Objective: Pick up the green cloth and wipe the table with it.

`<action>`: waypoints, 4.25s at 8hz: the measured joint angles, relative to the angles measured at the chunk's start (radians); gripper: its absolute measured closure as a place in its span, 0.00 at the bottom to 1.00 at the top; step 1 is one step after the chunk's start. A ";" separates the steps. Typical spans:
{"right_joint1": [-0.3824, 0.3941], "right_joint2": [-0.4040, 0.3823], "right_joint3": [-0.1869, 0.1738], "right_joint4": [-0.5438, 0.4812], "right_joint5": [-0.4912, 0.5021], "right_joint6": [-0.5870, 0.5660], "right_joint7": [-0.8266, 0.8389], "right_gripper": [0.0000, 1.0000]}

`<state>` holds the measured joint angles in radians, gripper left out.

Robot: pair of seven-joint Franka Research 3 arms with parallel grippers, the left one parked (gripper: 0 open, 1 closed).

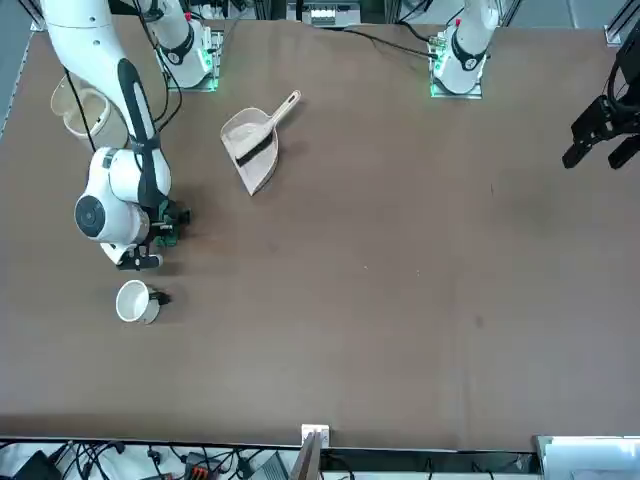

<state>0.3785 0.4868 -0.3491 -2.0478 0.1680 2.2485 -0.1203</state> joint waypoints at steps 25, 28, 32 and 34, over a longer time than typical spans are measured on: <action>0.351 -0.118 -0.151 0.371 0.036 -0.250 0.324 0.00; 0.343 -0.238 -0.244 0.393 -0.026 -0.365 0.207 0.00; 0.091 -0.323 -0.073 0.475 -0.106 -0.521 0.155 0.00; -0.152 -0.390 0.142 0.470 -0.154 -0.577 0.113 0.00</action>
<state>0.2270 0.0966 -0.2072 -1.5779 0.0135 1.6716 -0.0076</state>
